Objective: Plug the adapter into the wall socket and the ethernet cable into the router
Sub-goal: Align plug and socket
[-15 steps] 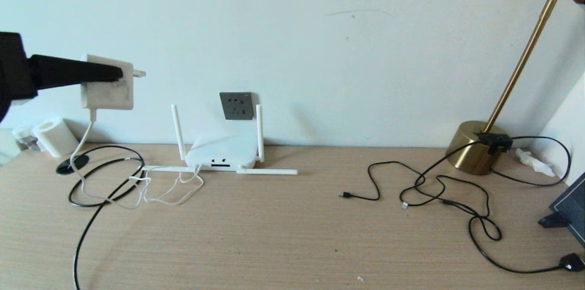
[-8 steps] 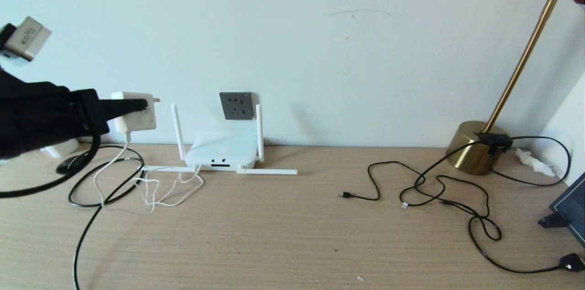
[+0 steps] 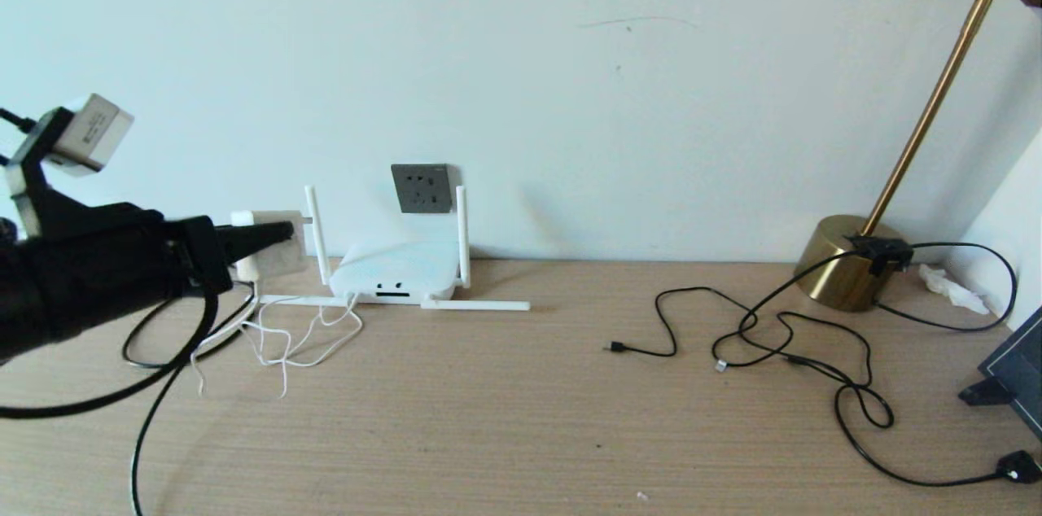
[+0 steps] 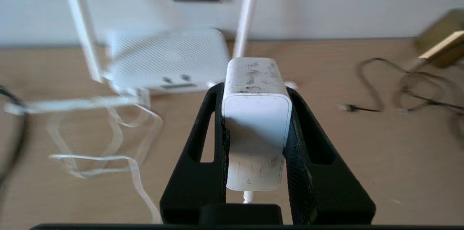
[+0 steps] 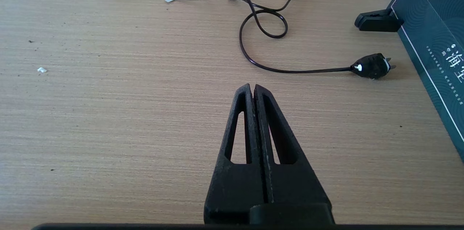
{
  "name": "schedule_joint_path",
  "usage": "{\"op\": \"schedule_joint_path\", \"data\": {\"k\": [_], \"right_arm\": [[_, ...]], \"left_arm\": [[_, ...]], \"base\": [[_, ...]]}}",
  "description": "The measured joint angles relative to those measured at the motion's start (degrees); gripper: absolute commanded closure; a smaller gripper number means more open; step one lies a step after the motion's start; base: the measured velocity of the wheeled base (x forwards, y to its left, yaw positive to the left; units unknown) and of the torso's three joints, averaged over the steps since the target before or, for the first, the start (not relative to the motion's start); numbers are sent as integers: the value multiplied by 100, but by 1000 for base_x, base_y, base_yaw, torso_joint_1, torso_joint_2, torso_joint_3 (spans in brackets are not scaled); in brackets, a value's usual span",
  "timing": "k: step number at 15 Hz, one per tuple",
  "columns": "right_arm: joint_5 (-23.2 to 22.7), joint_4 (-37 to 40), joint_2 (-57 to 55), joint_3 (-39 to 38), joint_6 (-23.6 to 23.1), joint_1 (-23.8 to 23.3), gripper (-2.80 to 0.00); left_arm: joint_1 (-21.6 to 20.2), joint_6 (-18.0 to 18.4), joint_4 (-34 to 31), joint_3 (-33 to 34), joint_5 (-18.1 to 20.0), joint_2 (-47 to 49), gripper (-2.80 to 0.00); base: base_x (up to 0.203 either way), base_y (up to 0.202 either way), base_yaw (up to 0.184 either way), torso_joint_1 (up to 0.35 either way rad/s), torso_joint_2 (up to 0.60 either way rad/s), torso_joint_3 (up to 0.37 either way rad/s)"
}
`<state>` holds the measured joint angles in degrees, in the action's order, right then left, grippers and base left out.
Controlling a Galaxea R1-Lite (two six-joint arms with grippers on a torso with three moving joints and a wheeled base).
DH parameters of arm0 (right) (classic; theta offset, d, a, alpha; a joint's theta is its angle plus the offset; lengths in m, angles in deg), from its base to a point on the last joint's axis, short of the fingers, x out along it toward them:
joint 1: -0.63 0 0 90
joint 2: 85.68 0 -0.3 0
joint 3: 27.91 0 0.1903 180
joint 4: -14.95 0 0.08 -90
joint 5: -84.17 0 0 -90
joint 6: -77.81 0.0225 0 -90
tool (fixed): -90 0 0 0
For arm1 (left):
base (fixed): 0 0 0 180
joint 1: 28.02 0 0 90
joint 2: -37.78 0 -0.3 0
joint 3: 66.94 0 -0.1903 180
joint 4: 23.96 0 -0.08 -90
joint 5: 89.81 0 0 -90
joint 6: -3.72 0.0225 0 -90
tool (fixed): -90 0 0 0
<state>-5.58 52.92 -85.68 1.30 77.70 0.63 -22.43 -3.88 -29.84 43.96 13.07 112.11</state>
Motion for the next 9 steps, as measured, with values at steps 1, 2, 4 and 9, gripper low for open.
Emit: {"op": "schedule_joint_path", "data": {"k": [1,2,4,9], "right_arm": [[2,0,0,0,-2,0,0],[0,0,0,0,-1,0,0],[0,2,0,0,0,0,0],[0,-2,0,0,-5,0,0]], "left_arm": [[121,-373,0,19,-67,-16,0],[231,-805,2,19,-265,4,0],[379,-1057,82,65,-798,87,0],[975,-804,1264,569,-2007,310,0]], "base": [[0,0,0,0,0,0],[0,0,0,0,0,0],[0,0,0,0,0,0],[0,0,0,0,0,0]]}}
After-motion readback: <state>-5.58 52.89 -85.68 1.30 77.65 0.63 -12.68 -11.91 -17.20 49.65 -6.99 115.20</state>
